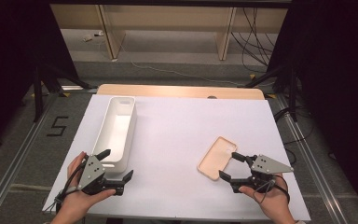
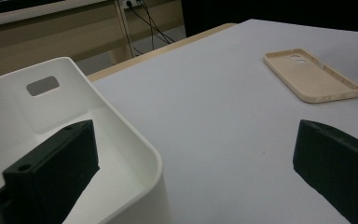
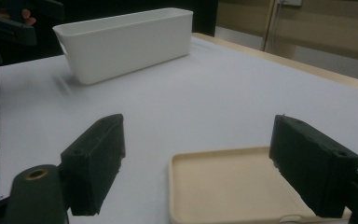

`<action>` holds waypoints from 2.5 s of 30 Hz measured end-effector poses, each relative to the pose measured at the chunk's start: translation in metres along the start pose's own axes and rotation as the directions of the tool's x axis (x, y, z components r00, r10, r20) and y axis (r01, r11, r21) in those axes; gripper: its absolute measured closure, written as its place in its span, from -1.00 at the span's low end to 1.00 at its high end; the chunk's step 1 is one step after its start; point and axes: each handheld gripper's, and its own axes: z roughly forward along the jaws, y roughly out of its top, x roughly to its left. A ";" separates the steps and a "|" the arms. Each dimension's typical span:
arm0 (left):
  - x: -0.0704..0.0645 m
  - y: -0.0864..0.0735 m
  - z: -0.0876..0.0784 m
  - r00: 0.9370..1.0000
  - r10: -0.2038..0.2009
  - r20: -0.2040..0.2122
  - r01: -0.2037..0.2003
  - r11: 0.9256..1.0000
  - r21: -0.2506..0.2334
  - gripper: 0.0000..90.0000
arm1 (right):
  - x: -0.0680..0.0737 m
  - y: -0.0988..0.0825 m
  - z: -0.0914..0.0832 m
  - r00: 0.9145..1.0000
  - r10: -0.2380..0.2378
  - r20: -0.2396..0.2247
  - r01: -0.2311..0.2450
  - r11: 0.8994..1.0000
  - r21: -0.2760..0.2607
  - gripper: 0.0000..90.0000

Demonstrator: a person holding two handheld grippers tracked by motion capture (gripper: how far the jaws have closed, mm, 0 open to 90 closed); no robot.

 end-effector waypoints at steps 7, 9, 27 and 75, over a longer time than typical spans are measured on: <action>0.000 0.000 0.000 1.000 0.000 -0.005 0.000 1.000 0.002 -1.00 | -0.003 0.001 0.002 1.000 -0.023 0.011 0.023 1.000 -0.007 -0.53; 0.000 0.001 0.000 1.000 -0.002 -0.006 0.002 1.000 -0.001 -1.00 | -0.003 0.001 0.004 1.000 -0.017 0.012 0.017 1.000 -0.008 -0.51; 0.000 -0.001 -0.002 1.000 0.005 -0.005 -0.005 1.000 -0.006 -1.00 | 0.003 0.012 0.017 0.991 -0.135 -0.011 0.134 0.975 0.178 0.68; 0.000 -0.003 0.000 1.000 -0.007 0.015 0.007 1.000 -0.012 -0.99 | -0.003 0.001 0.080 0.998 -0.051 -0.048 0.069 0.802 0.593 1.00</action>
